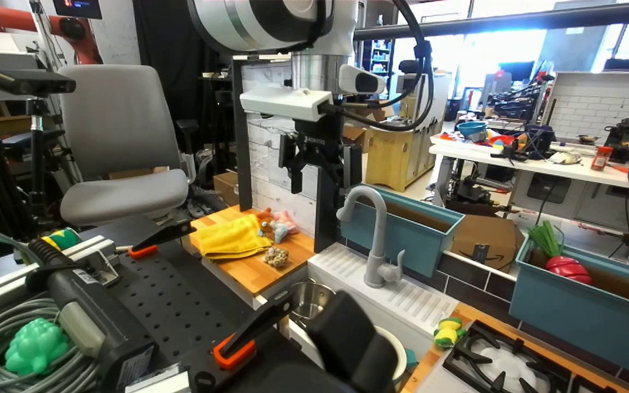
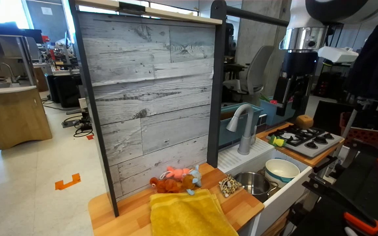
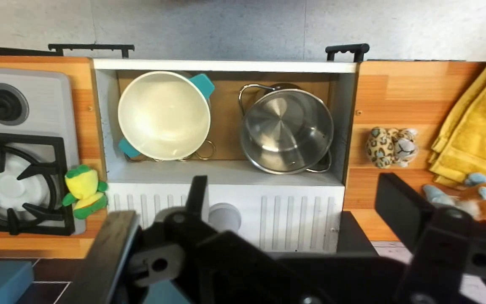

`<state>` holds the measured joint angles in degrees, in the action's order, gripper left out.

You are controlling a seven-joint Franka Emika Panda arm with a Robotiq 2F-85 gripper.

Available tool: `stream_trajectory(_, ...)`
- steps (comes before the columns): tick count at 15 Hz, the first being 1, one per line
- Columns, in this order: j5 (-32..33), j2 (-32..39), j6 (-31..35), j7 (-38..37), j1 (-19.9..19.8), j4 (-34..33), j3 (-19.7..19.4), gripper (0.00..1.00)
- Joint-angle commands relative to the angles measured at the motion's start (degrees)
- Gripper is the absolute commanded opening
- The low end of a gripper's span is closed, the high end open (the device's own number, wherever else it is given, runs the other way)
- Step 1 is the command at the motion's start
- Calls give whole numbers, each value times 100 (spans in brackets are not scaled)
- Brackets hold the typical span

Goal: Wipe the counter with the towel, then remove the plushies from the sink and put some of them on the counter and some on the stove

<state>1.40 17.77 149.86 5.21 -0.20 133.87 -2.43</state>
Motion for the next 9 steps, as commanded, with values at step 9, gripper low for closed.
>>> stream_trajectory(9, -30, 1001, 1174, -78, 135, -11, 424, 100)
